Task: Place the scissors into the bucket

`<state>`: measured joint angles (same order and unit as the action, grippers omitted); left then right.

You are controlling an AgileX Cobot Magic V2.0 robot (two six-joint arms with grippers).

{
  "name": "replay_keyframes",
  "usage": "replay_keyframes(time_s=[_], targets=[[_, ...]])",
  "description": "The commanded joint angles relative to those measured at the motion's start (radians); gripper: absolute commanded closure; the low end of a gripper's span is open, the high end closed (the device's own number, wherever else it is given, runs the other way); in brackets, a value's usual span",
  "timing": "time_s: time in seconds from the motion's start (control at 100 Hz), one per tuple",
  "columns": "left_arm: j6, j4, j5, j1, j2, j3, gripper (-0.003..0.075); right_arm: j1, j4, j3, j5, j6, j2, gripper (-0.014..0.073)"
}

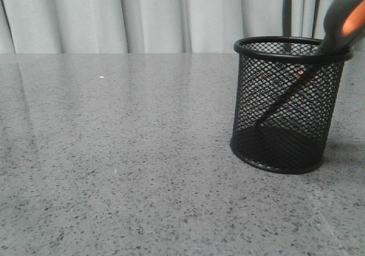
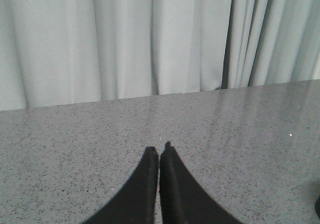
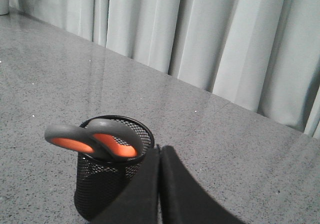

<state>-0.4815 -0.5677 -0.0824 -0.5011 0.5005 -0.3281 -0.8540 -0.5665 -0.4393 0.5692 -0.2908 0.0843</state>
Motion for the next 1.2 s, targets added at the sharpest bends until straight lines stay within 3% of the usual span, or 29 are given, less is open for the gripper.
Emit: replay_keyframes(time_s=[0.0,0.19,0.43,0.6,0.84,1.19], targets=[[0.010,-0.002,-0.065,-0.006,-0.002,-0.009,0.0741,-0.001,-0.039,-0.022,-0.077,0.008,0.012,0.0659],[0.008,0.219,-0.163,0.022,-0.114,0.109,0.0741,-0.001,-0.039,-0.022,-0.077,0.008,0.012,0.0659],[0.009,0.202,-0.202,0.159,-0.333,0.356,0.0741,-0.001,-0.039,-0.022,-0.077,0.008,0.012,0.0659],[0.012,0.292,0.098,0.305,-0.454,0.352,0.0741,-0.001,-0.039,-0.022,-0.079,0.008,0.012,0.0659],[0.015,0.311,0.389,0.477,-0.529,0.353,0.0741,-0.001,-0.039,-0.022,-0.079,0.008,0.012,0.0659],[0.015,0.317,0.368,0.490,-0.529,0.353,0.0741,-0.001,-0.039,-0.022,-0.077,0.008,0.012,0.0659]])
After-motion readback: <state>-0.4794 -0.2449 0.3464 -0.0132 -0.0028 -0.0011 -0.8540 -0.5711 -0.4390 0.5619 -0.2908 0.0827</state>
